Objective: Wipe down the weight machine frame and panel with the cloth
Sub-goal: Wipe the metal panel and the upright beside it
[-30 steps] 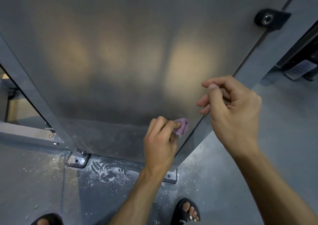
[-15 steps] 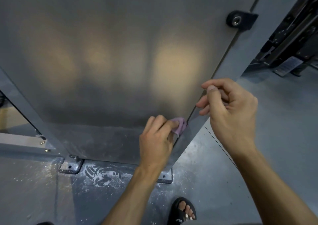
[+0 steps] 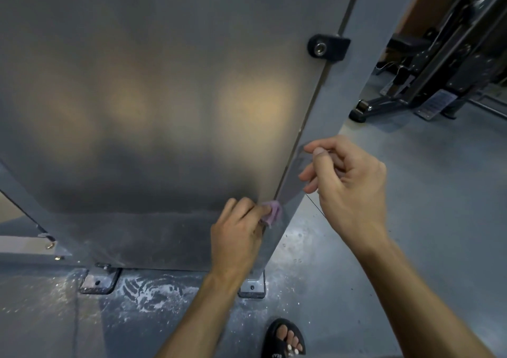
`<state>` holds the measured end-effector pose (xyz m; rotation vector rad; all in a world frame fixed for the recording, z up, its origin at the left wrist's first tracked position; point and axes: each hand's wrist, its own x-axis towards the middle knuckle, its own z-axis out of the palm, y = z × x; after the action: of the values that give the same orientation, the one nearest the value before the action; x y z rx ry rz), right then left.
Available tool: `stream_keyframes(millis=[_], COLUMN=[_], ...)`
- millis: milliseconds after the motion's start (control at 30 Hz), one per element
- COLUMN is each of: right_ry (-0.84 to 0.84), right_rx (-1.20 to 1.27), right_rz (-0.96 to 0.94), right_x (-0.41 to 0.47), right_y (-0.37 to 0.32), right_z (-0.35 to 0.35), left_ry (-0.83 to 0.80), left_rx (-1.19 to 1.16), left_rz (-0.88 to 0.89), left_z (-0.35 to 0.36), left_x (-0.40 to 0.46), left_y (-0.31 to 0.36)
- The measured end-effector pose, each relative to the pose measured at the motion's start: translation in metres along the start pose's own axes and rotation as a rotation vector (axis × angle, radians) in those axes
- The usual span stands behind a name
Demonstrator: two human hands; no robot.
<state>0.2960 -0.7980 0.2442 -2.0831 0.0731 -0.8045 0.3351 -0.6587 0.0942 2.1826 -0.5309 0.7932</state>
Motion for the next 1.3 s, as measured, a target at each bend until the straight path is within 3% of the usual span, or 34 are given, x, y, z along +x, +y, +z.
stream_keyframes(millis=[100,167,267,433,667,733,900,967,1033,1133,1300], right_ry=[0.003,0.000,-0.012,-0.027,-0.090,-0.246,-0.989,-1.070,-0.969,-0.644,-0.272], right_rx=[-0.008,-0.009,-0.013,-0.027,-0.066,-0.151,-0.406,-0.293,-0.042,0.475,1.050], right_rz=[-0.008,-0.006,0.002,-0.023,-0.030,-0.007,0.233,0.355,0.521,0.823,1.095], right_x=[0.001,0.000,-0.001,-0.003,-0.012,-0.017,-0.052,-0.076,-0.100,-0.133,-0.170], right_y=[0.001,0.003,0.003,0.001,-0.005,0.000,0.019,0.022,0.016,-0.014,-0.065], right_z=[-0.003,-0.004,-0.003,-0.005,-0.010,-0.007,0.012,0.023,0.035,0.054,0.079], left_ry=[0.176,0.185,0.021,-0.361,-0.398,-0.436,-0.495,-0.498,-0.525,-0.650,-0.721], left_rx=[-0.039,-0.051,0.020,0.057,0.015,-0.073,-0.060,-0.077,-0.074,-0.022,0.062], left_rz=[0.065,0.073,0.046,-0.152,-0.291,-0.391,-0.409,-0.383,-0.309,-0.100,0.067], left_z=[-0.018,-0.019,0.001,0.018,-0.015,-0.031,-0.079,-0.102,-0.127,-0.159,-0.197], left_x=[0.030,0.034,0.008,-0.039,-0.019,-0.016,0.000,0.009,0.016,0.018,0.012], left_y=[0.013,0.014,-0.002,-0.031,-0.008,-0.009,-0.024,-0.023,-0.014,-0.004,-0.004])
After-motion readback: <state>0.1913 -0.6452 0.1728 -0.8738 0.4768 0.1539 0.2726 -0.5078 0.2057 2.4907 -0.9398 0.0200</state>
